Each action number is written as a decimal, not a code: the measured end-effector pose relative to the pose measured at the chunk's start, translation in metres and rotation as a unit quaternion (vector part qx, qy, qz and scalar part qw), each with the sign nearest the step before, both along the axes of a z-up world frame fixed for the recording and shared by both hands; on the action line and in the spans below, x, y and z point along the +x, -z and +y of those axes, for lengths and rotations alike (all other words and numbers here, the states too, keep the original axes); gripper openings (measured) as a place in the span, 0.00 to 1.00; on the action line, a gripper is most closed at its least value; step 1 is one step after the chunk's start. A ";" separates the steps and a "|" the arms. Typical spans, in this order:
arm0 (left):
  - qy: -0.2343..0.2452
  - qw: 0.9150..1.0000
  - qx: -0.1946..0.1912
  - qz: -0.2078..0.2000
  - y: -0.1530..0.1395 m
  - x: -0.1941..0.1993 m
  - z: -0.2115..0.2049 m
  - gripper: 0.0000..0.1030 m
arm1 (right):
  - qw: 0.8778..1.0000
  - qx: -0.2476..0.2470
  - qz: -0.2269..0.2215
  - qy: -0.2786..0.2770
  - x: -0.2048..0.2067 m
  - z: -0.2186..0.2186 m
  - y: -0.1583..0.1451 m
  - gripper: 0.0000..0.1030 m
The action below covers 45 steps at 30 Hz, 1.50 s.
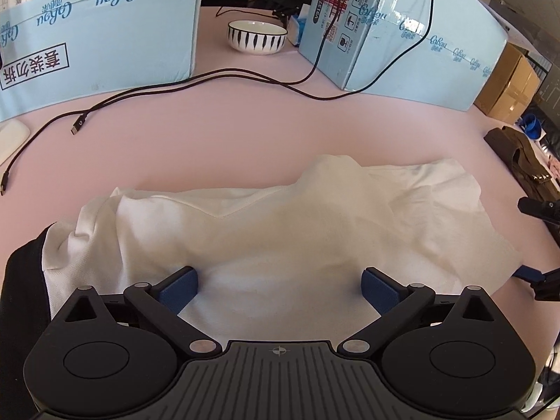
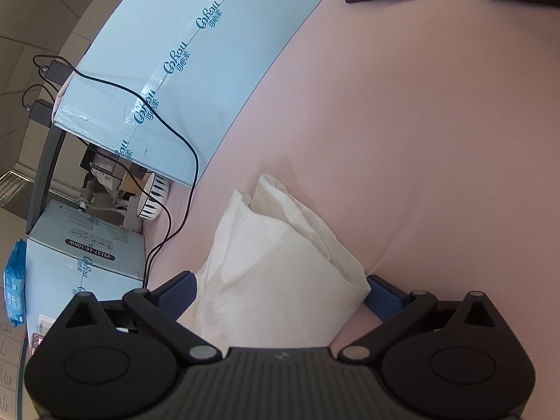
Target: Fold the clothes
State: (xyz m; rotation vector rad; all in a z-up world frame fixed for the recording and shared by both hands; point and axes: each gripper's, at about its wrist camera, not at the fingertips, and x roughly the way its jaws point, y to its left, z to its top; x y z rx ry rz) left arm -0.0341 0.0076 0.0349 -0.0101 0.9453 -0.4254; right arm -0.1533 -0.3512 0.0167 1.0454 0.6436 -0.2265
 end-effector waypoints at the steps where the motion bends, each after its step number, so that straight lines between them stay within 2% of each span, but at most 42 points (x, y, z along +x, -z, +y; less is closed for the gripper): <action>1: 0.000 1.000 0.001 0.000 0.000 0.000 0.000 0.99 | 1.000 -0.011 -0.002 0.001 -0.002 0.002 -0.001 0.84; 2: -0.001 1.000 0.002 0.000 0.000 0.000 0.000 0.99 | 1.000 -0.022 -0.005 0.001 -0.005 0.004 -0.002 0.71; 3: -0.002 1.000 0.000 0.001 -0.001 0.000 0.000 0.99 | 1.000 -0.019 -0.007 -0.004 -0.006 0.005 0.000 0.41; 4: -0.004 1.000 -0.002 0.004 -0.001 0.001 0.001 0.99 | 1.000 -0.007 -0.009 -0.012 -0.007 0.004 0.004 0.33; 5: -0.006 1.000 -0.005 0.006 -0.002 0.002 0.001 0.99 | 1.000 0.008 -0.005 -0.019 -0.005 0.003 0.011 0.29; 6: -0.007 1.000 -0.007 0.010 -0.003 0.003 0.002 0.99 | 1.000 0.011 -0.006 -0.018 -0.005 0.002 0.016 0.19; 7: -0.009 1.000 -0.011 0.013 -0.005 0.004 0.002 0.99 | 1.000 0.007 -0.008 -0.016 -0.005 -0.001 0.017 0.14; 9: -0.013 1.000 -0.019 0.017 -0.008 0.006 0.003 0.99 | 1.000 0.013 -0.015 -0.016 -0.006 -0.006 0.016 0.12; 13: -0.013 1.000 -0.024 0.006 -0.013 0.005 -0.003 0.99 | 0.999 -0.010 -0.050 -0.006 -0.023 -0.024 0.002 0.08; 17: -0.005 1.000 -0.005 0.002 -0.008 0.004 -0.016 0.99 | 0.998 -0.040 -0.017 0.033 -0.036 -0.046 0.015 0.03; 19: -0.009 1.000 0.003 -0.004 -0.007 0.002 -0.020 0.99 | 0.999 -0.021 -0.025 0.035 -0.041 -0.053 0.021 0.01; 21: -0.009 1.000 0.006 -0.005 -0.007 0.002 -0.021 0.99 | 0.999 -0.012 -0.026 0.027 -0.046 -0.055 0.017 0.09; 23: -0.010 1.000 0.007 -0.004 -0.007 0.002 -0.021 0.99 | 0.999 0.023 -0.021 0.017 -0.050 -0.057 0.014 0.22; 25: -0.010 1.000 0.007 -0.002 -0.007 0.002 -0.020 0.99 | 0.996 0.087 -0.015 -0.007 -0.057 -0.051 0.016 0.44; 26: -0.010 1.000 0.007 -0.001 -0.007 0.002 -0.020 0.99 | 0.995 0.097 -0.010 -0.020 -0.058 -0.047 0.015 0.47; 30: -0.008 1.000 0.008 -0.001 -0.006 0.003 -0.020 0.99 | 0.995 0.088 -0.007 -0.036 -0.053 -0.029 0.014 0.52; 33: -0.006 1.000 0.010 -0.003 -0.004 0.002 -0.020 0.99 | 0.995 0.094 -0.018 -0.017 -0.044 -0.025 0.017 0.54; 36: -0.002 1.000 0.013 -0.006 -0.003 0.002 -0.021 1.00 | 0.996 0.077 -0.039 -0.003 -0.031 -0.018 0.019 0.55; 38: -0.003 1.000 0.013 -0.006 -0.003 0.002 -0.021 1.00 | 0.997 0.064 -0.048 -0.002 -0.025 -0.012 0.019 0.54; 39: -0.005 1.000 0.010 -0.006 -0.003 0.003 -0.020 1.00 | 0.997 0.062 -0.050 0.001 -0.022 -0.009 0.020 0.39; 40: -0.010 1.000 0.004 -0.006 -0.003 0.003 -0.019 1.00 | 0.996 0.071 -0.052 0.003 -0.019 -0.007 0.025 0.04; 42: -0.017 1.000 -0.004 -0.005 -0.003 0.003 -0.017 1.00 | 0.994 0.092 -0.054 0.008 -0.016 -0.008 0.035 0.04; 45: -0.018 1.000 -0.005 -0.004 -0.004 0.002 -0.017 1.00 | 0.994 0.072 -0.082 0.015 -0.021 -0.012 0.029 0.04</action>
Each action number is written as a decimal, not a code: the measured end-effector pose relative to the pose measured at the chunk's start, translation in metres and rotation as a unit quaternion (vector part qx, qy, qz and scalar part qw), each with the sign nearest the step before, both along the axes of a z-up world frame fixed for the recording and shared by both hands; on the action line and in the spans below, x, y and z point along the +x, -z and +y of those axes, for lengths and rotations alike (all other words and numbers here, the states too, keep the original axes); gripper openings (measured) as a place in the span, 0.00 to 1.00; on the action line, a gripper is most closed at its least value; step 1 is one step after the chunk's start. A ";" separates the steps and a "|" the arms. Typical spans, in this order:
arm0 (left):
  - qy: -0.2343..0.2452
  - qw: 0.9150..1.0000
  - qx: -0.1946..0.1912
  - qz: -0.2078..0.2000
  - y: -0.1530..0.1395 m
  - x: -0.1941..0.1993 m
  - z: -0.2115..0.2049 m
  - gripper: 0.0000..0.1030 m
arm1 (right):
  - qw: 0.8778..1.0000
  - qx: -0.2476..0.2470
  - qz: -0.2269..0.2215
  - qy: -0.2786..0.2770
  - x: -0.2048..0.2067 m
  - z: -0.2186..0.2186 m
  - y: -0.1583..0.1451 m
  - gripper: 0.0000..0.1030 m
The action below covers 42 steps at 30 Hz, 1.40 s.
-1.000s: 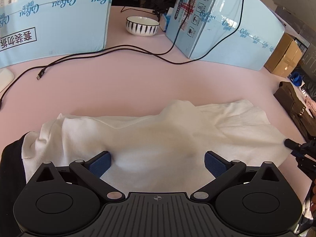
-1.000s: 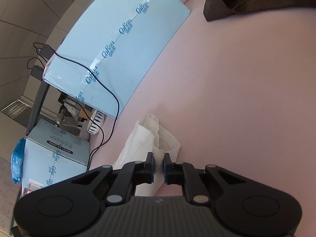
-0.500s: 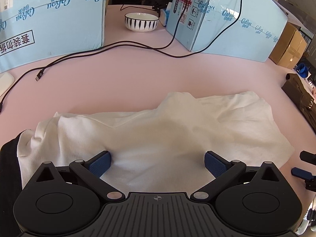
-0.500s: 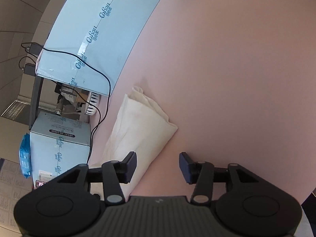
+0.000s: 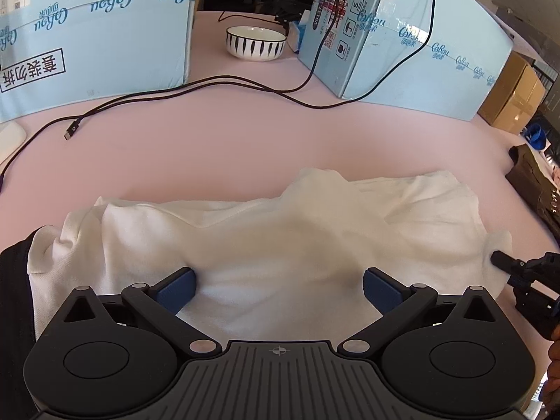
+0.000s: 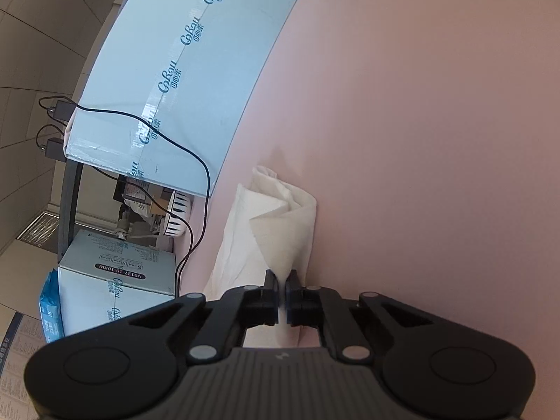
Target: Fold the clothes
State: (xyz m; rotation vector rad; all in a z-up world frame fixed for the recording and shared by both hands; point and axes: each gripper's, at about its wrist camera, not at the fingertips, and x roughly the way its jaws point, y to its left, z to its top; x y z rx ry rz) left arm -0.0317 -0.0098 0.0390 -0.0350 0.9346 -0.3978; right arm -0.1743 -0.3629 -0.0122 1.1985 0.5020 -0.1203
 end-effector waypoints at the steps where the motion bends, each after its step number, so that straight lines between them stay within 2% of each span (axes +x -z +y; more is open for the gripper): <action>1: 0.002 1.000 0.002 0.001 0.000 0.000 -0.001 1.00 | 1.000 -0.005 -0.012 0.001 -0.003 -0.001 -0.003 0.04; 4: 0.003 1.000 0.008 0.002 -0.001 -0.001 -0.004 1.00 | 0.999 -0.015 -0.031 0.002 -0.008 -0.002 -0.010 0.04; 8: 0.009 1.000 0.003 0.007 -0.001 -0.002 -0.008 1.00 | 0.999 -0.005 -0.041 0.007 -0.014 -0.010 -0.010 0.04; 10: 0.019 1.000 0.003 0.010 0.000 -0.003 -0.012 1.00 | 0.999 -0.024 -0.036 0.016 -0.016 -0.013 -0.005 0.04; 12: 0.021 1.000 0.008 0.011 0.000 -0.002 -0.015 1.00 | 1.000 -0.004 -0.008 0.018 -0.014 -0.017 0.011 0.03; 17: 0.019 1.000 0.010 0.013 0.002 0.001 -0.016 1.00 | 1.000 0.018 -0.010 0.013 -0.013 -0.022 0.017 0.05; 21: 0.025 1.000 0.014 0.010 0.003 0.001 -0.015 1.00 | 1.000 0.026 -0.012 0.011 -0.011 -0.023 0.017 0.09; 23: 0.027 0.999 0.017 0.006 0.004 -0.001 -0.016 1.00 | 1.000 0.017 -0.011 0.013 -0.011 -0.020 0.017 0.10; 26: 0.026 1.000 0.017 0.002 0.005 -0.002 -0.016 1.00 | 1.000 -0.008 -0.010 0.015 -0.007 -0.011 0.012 0.18; 27: 0.026 1.000 0.015 0.001 0.004 -0.002 -0.015 1.00 | 1.000 -0.021 -0.007 0.011 -0.005 -0.009 0.010 0.14; 28: 0.024 1.000 0.011 0.001 0.004 -0.002 -0.014 1.00 | 0.999 -0.035 -0.001 0.007 -0.002 -0.006 0.009 0.05; 30: 0.008 1.000 0.009 -0.018 0.000 -0.004 -0.007 1.00 | 0.999 -0.046 0.006 0.006 0.000 -0.004 0.009 0.05; 33: -0.020 0.998 0.016 -0.057 -0.009 -0.009 0.006 1.00 | 1.000 -0.028 0.012 0.007 0.001 -0.008 0.008 0.05; 37: -0.028 0.998 -0.022 -0.042 -0.016 -0.008 0.029 1.00 | 1.000 -0.017 0.019 0.009 0.005 -0.010 0.008 0.05; 39: -0.027 0.999 -0.015 -0.032 -0.010 -0.005 0.033 1.00 | 1.000 -0.020 0.020 0.009 0.006 -0.009 0.008 0.05; 41: -0.014 1.000 -0.011 -0.005 0.002 0.002 0.033 1.00 | 1.000 -0.017 0.018 0.010 0.005 -0.009 0.009 0.05; 42: -0.006 1.000 -0.012 -0.007 0.007 0.004 0.033 1.00 | 1.000 -0.014 0.016 0.010 0.005 -0.010 0.010 0.05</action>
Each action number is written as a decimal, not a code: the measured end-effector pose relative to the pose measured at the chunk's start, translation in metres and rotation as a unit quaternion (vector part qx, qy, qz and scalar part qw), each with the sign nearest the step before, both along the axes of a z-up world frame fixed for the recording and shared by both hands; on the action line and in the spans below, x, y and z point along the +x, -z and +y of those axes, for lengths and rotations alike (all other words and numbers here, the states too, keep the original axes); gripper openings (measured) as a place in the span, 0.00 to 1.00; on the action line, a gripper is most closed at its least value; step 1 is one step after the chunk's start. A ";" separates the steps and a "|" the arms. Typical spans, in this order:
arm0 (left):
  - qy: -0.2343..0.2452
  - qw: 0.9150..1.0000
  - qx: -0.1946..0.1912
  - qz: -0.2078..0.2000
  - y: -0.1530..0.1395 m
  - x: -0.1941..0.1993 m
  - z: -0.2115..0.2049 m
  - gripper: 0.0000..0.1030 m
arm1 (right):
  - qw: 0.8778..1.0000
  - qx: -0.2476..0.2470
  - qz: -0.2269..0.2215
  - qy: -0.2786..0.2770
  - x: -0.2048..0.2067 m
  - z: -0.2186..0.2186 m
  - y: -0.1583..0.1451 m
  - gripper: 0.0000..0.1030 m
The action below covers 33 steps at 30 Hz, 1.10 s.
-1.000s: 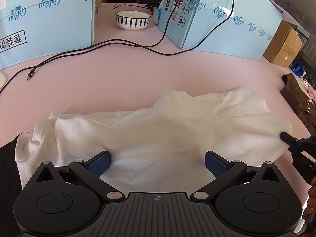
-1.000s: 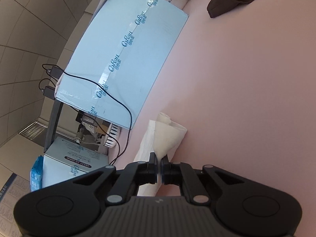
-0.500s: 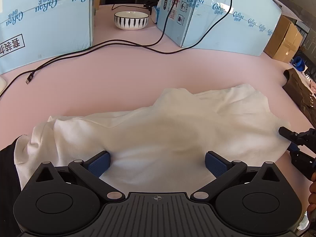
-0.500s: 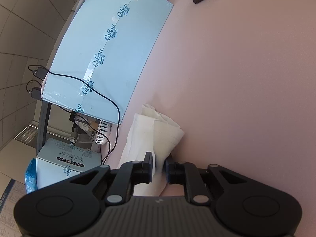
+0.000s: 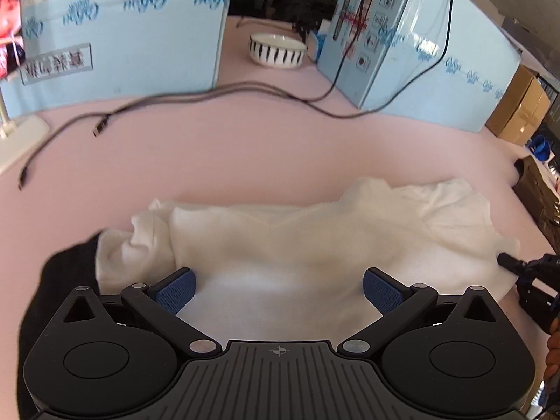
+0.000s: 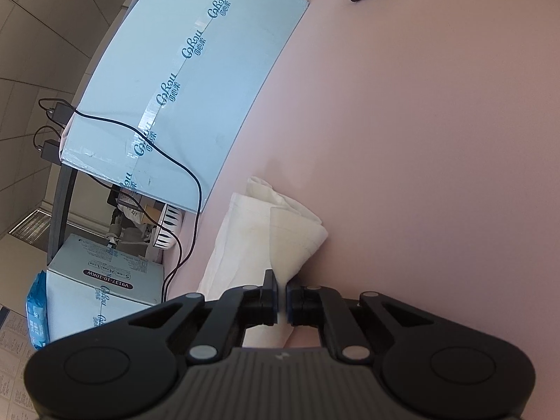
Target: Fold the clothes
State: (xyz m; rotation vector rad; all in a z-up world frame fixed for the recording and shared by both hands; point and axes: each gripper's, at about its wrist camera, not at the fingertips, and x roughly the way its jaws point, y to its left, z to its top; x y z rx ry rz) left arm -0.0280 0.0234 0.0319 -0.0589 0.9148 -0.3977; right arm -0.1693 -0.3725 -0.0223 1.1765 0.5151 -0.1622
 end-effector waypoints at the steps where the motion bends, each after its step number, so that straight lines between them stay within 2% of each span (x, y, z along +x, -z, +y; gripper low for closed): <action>1: 0.006 1.000 0.000 -0.002 0.003 0.001 0.000 1.00 | 1.000 0.003 -0.002 0.000 0.000 0.000 0.001 0.06; 5: 0.006 1.000 0.008 0.000 0.003 0.001 -0.003 1.00 | 1.000 -0.014 -0.011 -0.008 -0.004 0.003 0.000 0.08; 6: 0.006 1.000 0.010 0.001 0.003 0.001 -0.004 1.00 | 1.000 -0.013 -0.015 -0.009 -0.004 0.003 0.000 0.11; 8: 0.008 1.000 0.009 0.000 0.003 0.000 -0.003 1.00 | 1.000 -0.009 -0.024 -0.013 -0.005 0.004 -0.002 0.23; 10: 0.010 1.000 0.005 0.000 0.003 0.000 -0.001 1.00 | 0.999 -0.013 -0.042 -0.028 -0.004 0.007 -0.006 0.48; 12: 0.013 1.000 0.004 0.001 0.002 0.000 -0.001 1.00 | 0.996 -0.029 -0.060 -0.052 -0.002 0.013 -0.013 0.64; 14: 0.015 1.000 0.003 0.003 0.002 0.000 0.000 1.00 | 0.996 -0.051 -0.045 -0.049 0.001 0.018 -0.016 0.54; 16: 0.014 1.000 -0.005 0.005 0.001 0.001 0.003 1.00 | 0.997 -0.066 -0.010 -0.032 0.003 0.020 -0.013 0.08; 18: 0.010 1.000 -0.018 0.005 0.001 0.000 0.007 1.00 | 0.999 -0.024 -0.012 -0.023 0.003 0.010 -0.002 0.05; 20: 0.008 0.999 -0.033 0.006 0.000 0.001 0.011 1.00 | 0.999 -0.009 -0.016 -0.028 0.003 0.005 0.001 0.05; 26: -0.008 0.997 -0.074 0.005 -0.007 -0.006 0.029 1.00 | 0.999 -0.013 -0.025 -0.036 0.003 0.004 0.004 0.04; 29: -0.011 0.997 -0.077 -0.004 0.000 -0.006 0.034 1.00 | 0.998 -0.012 -0.047 -0.037 0.000 0.003 0.008 0.04; 33: -0.009 0.998 -0.062 -0.021 0.002 -0.010 0.028 1.00 | 0.997 -0.048 -0.053 -0.037 -0.002 0.010 0.006 0.04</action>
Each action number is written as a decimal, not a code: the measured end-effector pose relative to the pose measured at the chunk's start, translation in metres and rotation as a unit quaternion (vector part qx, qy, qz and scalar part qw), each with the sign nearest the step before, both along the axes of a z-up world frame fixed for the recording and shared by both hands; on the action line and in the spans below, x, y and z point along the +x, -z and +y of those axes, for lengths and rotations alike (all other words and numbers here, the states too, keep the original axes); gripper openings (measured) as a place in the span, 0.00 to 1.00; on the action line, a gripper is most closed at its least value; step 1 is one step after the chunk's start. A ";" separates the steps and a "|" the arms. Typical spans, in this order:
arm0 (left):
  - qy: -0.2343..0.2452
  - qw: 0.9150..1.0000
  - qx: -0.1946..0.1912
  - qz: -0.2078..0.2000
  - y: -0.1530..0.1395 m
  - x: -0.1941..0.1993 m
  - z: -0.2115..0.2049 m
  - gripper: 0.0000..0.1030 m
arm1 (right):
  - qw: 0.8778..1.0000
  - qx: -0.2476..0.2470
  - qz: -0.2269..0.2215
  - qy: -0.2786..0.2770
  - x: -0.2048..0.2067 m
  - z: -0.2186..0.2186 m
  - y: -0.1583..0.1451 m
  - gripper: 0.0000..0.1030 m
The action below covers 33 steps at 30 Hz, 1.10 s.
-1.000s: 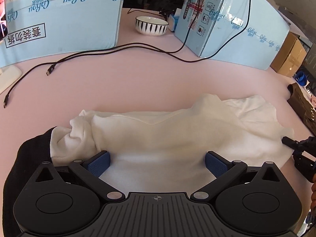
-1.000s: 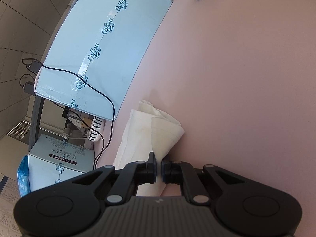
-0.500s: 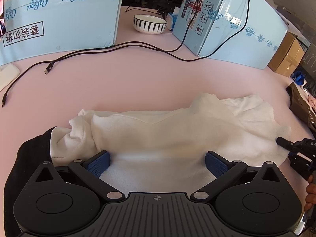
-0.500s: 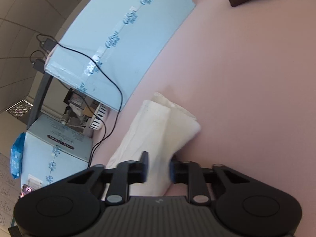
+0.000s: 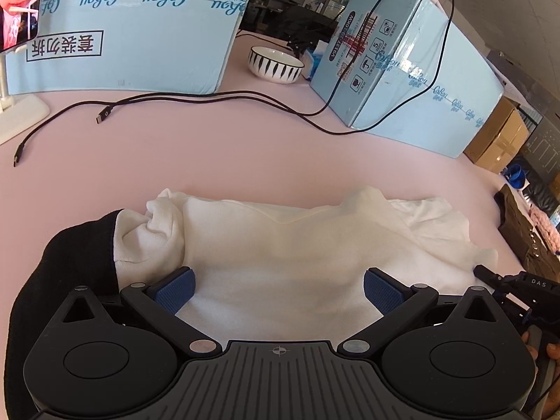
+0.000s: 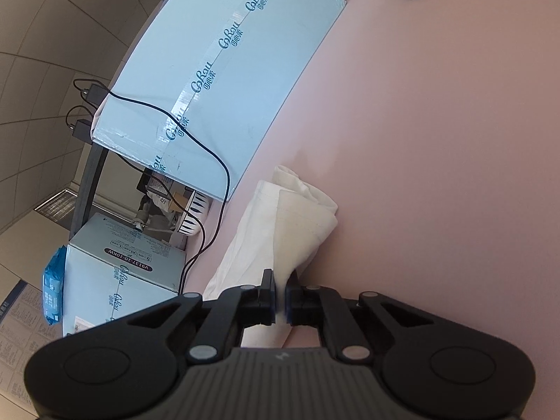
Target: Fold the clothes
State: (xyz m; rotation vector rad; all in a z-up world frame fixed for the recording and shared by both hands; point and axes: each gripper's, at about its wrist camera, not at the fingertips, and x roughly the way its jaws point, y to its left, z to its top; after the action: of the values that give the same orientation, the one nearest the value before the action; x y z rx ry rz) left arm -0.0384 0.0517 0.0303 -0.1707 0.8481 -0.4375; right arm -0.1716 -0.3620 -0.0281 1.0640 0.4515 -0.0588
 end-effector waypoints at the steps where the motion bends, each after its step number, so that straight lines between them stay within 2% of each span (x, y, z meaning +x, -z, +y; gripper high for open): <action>1: 0.001 1.000 0.005 -0.002 0.000 0.000 -0.001 1.00 | 1.000 -0.004 0.000 0.001 0.000 0.001 -0.001 0.04; 15: 0.004 1.000 0.018 -0.024 0.003 -0.005 -0.004 1.00 | 1.000 -0.005 -0.007 0.005 -0.001 0.000 0.000 0.04; 21: 0.010 1.000 0.015 0.000 -0.001 0.002 -0.002 1.00 | 1.000 0.024 0.008 0.006 0.004 -0.006 -0.001 0.04; 22: 0.012 1.000 0.004 0.010 -0.002 0.004 0.001 1.00 | 0.999 0.031 0.011 0.007 0.004 -0.007 0.000 0.04; 24: 0.011 0.998 -0.047 0.033 -0.004 0.009 0.013 1.00 | 0.999 0.045 0.013 0.009 0.004 -0.009 0.001 0.04; 26: -0.002 0.992 -0.112 0.060 -0.004 0.012 0.030 1.00 | 0.998 0.056 0.016 0.012 0.006 -0.011 0.002 0.05; 27: -0.024 0.988 -0.139 0.062 -0.005 0.011 0.041 1.00 | 0.998 0.055 0.019 0.013 0.007 -0.010 0.001 0.05; 30: -0.064 0.989 -0.133 0.031 -0.017 -0.001 0.062 1.00 | 0.999 0.045 0.025 0.016 0.010 -0.007 -0.001 0.05; 33: -0.061 0.987 -0.146 0.030 -0.016 -0.011 0.074 1.00 | 0.999 0.035 0.024 0.022 0.012 -0.004 -0.001 0.05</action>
State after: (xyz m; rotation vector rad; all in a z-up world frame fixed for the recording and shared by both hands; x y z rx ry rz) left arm -0.0497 0.1259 0.0465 -0.5062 0.8255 -0.4417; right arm -0.1593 -0.3665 -0.0267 1.1430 0.4762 -0.1079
